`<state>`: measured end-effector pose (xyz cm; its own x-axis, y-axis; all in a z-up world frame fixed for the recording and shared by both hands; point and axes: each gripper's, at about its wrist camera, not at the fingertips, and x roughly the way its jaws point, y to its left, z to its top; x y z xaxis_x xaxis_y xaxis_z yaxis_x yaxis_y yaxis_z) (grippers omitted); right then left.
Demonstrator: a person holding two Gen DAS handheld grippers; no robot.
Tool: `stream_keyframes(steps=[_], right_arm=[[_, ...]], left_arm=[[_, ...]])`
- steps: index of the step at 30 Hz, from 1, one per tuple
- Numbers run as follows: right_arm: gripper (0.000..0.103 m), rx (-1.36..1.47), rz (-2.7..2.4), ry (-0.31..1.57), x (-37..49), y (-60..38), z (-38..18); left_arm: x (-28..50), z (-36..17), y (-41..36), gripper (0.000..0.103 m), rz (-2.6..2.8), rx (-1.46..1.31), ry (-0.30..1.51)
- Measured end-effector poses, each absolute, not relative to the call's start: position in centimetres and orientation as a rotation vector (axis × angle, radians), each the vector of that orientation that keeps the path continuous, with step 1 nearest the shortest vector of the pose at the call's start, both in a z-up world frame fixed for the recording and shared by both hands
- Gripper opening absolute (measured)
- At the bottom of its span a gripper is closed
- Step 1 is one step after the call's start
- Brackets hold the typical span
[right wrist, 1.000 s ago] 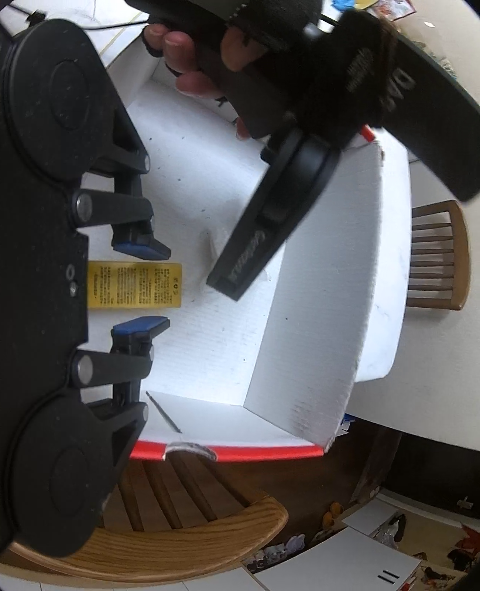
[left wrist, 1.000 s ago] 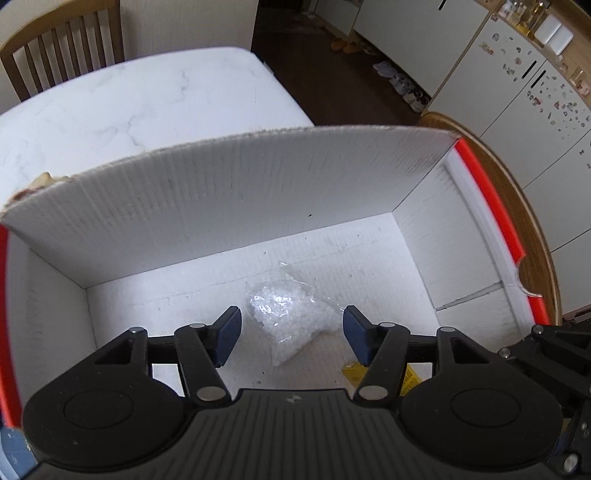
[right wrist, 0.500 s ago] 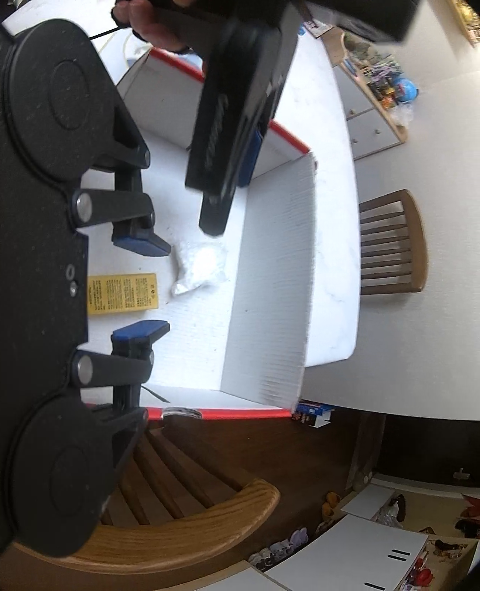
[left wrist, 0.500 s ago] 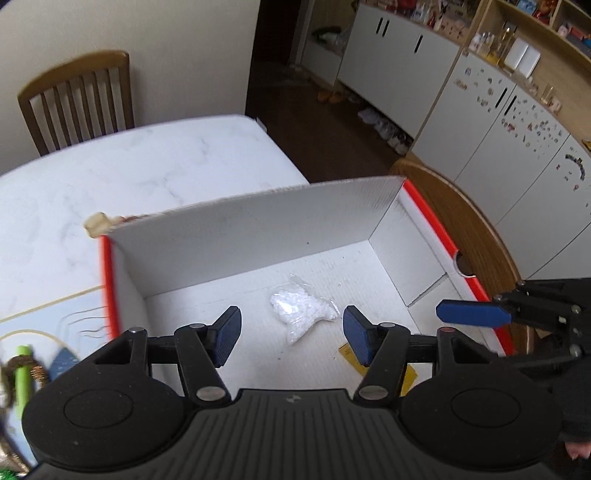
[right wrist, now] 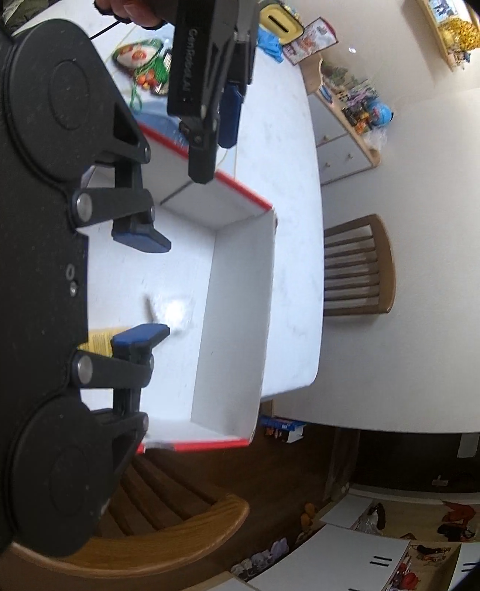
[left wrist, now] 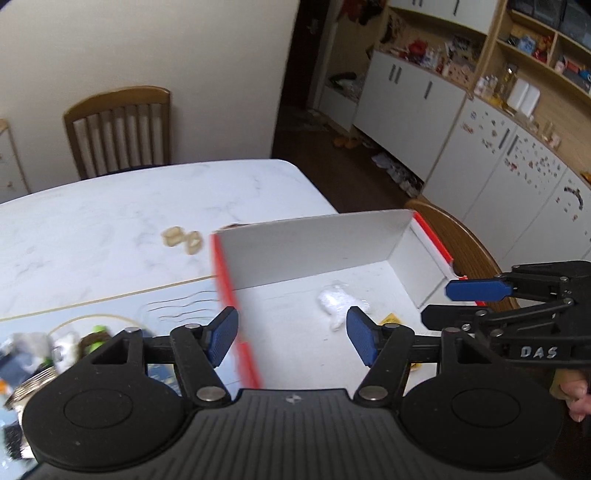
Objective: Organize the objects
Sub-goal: 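Withdraw both grippers from the box back over the mat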
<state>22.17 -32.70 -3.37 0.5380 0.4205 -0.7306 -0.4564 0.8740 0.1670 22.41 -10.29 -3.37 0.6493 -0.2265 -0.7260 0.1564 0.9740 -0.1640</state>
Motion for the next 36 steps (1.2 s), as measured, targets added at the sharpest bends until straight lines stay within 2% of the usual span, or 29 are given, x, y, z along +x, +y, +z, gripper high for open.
stream_keyframes(steps=[3, 6, 8, 12, 20, 26, 36], right_arm=[[0.059, -0.043, 0.543, 0.828, 21.3, -31.6, -2.7], [0.062, -0.047, 0.561, 0.815, 20.6, -30.1, -2.2], [0.062, -0.049, 0.569, 0.810, 20.2, -29.1, -1.9], [0.073, -0.055, 0.590, 0.789, 19.1, -27.0, -1.4], [0.085, -0.090, 0.639, 0.757, 16.7, -22.0, -1.3], [0.091, -0.093, 0.667, 0.757, 15.0, -18.6, -1.7], [0.092, -0.170, 0.768, 0.784, 11.5, -11.4, -3.3]], left_arm=[[20.9, -3.1, -8.1, 0.065, -0.195, -0.102, 0.823], [19.5, -2.9, -5.8, 0.065, -0.168, -0.106, 0.807], [18.4, -2.8, -4.1, 0.072, -0.142, -0.106, 0.791], [16.6, -2.6, -0.6, 0.079, -0.083, -0.117, 0.766], [13.4, -3.3, 5.9, 0.080, 0.020, -0.139, 0.763], [11.3, -4.2, 10.1, 0.083, 0.071, -0.153, 0.775], [9.8, -6.7, 15.7, 0.087, 0.073, -0.192, 0.815]])
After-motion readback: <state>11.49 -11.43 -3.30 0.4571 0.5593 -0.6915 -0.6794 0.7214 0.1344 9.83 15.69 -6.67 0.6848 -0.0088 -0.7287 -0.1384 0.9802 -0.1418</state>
